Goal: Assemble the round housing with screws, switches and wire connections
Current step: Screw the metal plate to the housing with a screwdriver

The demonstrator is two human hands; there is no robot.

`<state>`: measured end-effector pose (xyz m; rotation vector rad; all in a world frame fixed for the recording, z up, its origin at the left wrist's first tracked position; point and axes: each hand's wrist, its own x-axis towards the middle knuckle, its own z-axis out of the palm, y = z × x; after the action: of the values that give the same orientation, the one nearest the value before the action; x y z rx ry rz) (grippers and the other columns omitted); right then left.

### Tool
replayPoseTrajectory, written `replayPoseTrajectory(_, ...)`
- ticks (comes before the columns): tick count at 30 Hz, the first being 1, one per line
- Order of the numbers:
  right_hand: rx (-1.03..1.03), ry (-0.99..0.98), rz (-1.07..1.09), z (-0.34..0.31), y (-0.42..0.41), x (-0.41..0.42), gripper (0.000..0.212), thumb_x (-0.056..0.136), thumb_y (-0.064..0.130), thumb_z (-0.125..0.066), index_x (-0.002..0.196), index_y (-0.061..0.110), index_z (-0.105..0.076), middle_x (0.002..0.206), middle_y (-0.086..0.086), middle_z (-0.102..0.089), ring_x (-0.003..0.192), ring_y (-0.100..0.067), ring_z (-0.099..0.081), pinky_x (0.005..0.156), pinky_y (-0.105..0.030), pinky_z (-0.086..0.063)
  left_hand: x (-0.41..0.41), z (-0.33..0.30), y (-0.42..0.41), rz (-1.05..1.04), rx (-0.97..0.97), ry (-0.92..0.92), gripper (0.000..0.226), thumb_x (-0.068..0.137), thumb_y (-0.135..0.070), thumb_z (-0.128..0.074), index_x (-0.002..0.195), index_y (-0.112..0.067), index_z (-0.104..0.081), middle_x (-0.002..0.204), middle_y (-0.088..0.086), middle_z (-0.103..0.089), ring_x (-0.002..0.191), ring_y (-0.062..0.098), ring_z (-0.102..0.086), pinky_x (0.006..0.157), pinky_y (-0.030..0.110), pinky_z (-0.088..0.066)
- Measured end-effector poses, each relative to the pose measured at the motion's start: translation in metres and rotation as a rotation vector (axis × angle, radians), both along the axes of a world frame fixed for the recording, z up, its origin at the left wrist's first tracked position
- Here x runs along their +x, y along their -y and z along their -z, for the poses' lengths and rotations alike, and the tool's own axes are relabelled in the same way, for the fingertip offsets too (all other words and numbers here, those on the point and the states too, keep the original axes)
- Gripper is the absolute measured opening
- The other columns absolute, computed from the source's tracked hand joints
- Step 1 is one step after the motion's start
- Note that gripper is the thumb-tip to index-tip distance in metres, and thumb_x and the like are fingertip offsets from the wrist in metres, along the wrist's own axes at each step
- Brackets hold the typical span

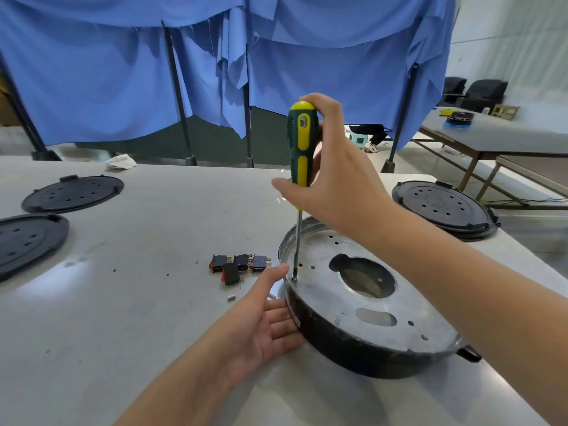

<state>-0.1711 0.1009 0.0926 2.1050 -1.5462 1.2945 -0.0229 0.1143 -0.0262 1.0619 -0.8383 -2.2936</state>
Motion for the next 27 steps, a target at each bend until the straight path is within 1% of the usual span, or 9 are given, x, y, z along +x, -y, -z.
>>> replayPoseTrajectory(5, 0.045, -0.008, -0.098, -0.006, -0.001, -0.002, 0.078, 0.076, 0.036, -0.076, 0.137, 0.02, -0.03, 0.105, 0.007, -0.042, 0.074, 0.001, -0.049, 0.064, -0.003, -0.042, 0.001, 0.001, 0.0, 0.005, 0.006, -0.011, 0.084, 0.059, -0.053, -0.074, 0.117, 0.006, -0.059, 0.108, 0.022, -0.071, 0.098, 0.032, -0.071, 0.069, 0.034, -0.06)
replayPoseTrajectory(9, 0.077, 0.03, -0.113, -0.031, -0.005, -0.009, 0.028, 0.093, 0.021, -0.053, 0.12, 0.014, -0.048, 0.102, -0.003, -0.055, 0.091, -0.022, -0.057, 0.07, -0.026, -0.053, 0.001, 0.002, 0.001, -0.002, 0.016, -0.015, 0.083, 0.062, -0.051, -0.075, 0.118, 0.007, -0.058, 0.108, 0.022, -0.071, 0.097, 0.033, -0.071, 0.068, 0.035, -0.06)
replayPoseTrajectory(12, 0.162, -0.04, -0.121, -0.056, -0.007, -0.017, 0.015, 0.093, 0.015, -0.049, 0.107, 0.014, -0.055, 0.095, -0.002, -0.063, 0.085, -0.02, -0.063, 0.071, -0.028, -0.054, 0.001, 0.002, 0.001, -0.002, 0.014, -0.018, 0.083, 0.061, -0.051, -0.075, 0.117, 0.007, -0.059, 0.108, 0.022, -0.071, 0.099, 0.033, -0.07, 0.069, 0.036, -0.061)
replayPoseTrajectory(14, 0.172, -0.193, -0.105, -0.069, -0.01, -0.02, 0.016, 0.091, 0.025, -0.055, 0.105, 0.017, -0.057, 0.09, 0.002, -0.063, 0.079, -0.014, -0.062, 0.067, -0.02, -0.05, 0.001, 0.003, 0.002, 0.001, 0.006, -0.015, 0.084, 0.059, -0.052, -0.076, 0.117, 0.007, -0.058, 0.109, 0.022, -0.071, 0.1, 0.033, -0.07, 0.072, 0.037, -0.061)
replayPoseTrajectory(16, 0.168, -0.383, -0.039, -0.077, -0.011, -0.019, 0.019, 0.091, 0.037, -0.053, 0.103, 0.022, -0.057, 0.082, 0.003, -0.055, 0.071, -0.011, -0.053, 0.061, -0.021, -0.042, 0.002, 0.004, 0.002, 0.005, 0.0, -0.012, 0.085, 0.06, -0.053, -0.076, 0.118, 0.006, -0.057, 0.11, 0.022, -0.071, 0.101, 0.033, -0.07, 0.075, 0.038, -0.061)
replayPoseTrajectory(20, 0.101, -0.743, 0.288, -0.085, -0.014, -0.011, 0.056, 0.091, 0.063, -0.032, 0.069, 0.014, -0.047, 0.058, 0.001, -0.042, 0.052, -0.016, -0.038, 0.049, -0.027, -0.024, 0.001, 0.004, 0.002, -0.003, 0.009, -0.022, 0.083, 0.061, -0.051, -0.075, 0.117, 0.008, -0.057, 0.109, 0.024, -0.07, 0.101, 0.035, -0.07, 0.073, 0.039, -0.061)
replayPoseTrajectory(22, 0.092, -0.848, 0.376, -0.081, -0.016, -0.008, 0.061, 0.091, 0.064, -0.02, 0.065, 0.013, -0.04, 0.055, -0.002, -0.04, 0.047, -0.016, -0.034, 0.046, -0.027, -0.021, 0.001, 0.004, 0.003, -0.005, 0.014, -0.022, 0.084, 0.06, -0.051, -0.075, 0.117, 0.008, -0.057, 0.109, 0.025, -0.07, 0.1, 0.035, -0.07, 0.073, 0.04, -0.061)
replayPoseTrajectory(24, 0.189, -0.792, 0.29, -0.078, -0.017, -0.004, 0.048, 0.099, 0.049, -0.022, 0.076, 0.013, -0.044, 0.068, -0.007, -0.05, 0.054, -0.02, -0.04, 0.05, -0.03, -0.03, 0.0, 0.004, 0.003, -0.004, 0.007, -0.012, 0.087, 0.057, -0.052, -0.075, 0.117, 0.007, -0.056, 0.108, 0.024, -0.071, 0.1, 0.034, -0.07, 0.075, 0.04, -0.061)
replayPoseTrajectory(27, 0.52, -0.343, -0.008, -0.08, -0.019, 0.002, 0.024, 0.097, 0.019, -0.03, 0.11, 0.014, -0.05, 0.104, -0.009, -0.055, 0.08, -0.022, -0.052, 0.073, -0.035, -0.047, 0.0, 0.005, 0.003, -0.008, 0.003, -0.012, 0.089, 0.055, -0.052, -0.076, 0.118, 0.008, -0.056, 0.108, 0.024, -0.071, 0.1, 0.034, -0.07, 0.076, 0.04, -0.061)
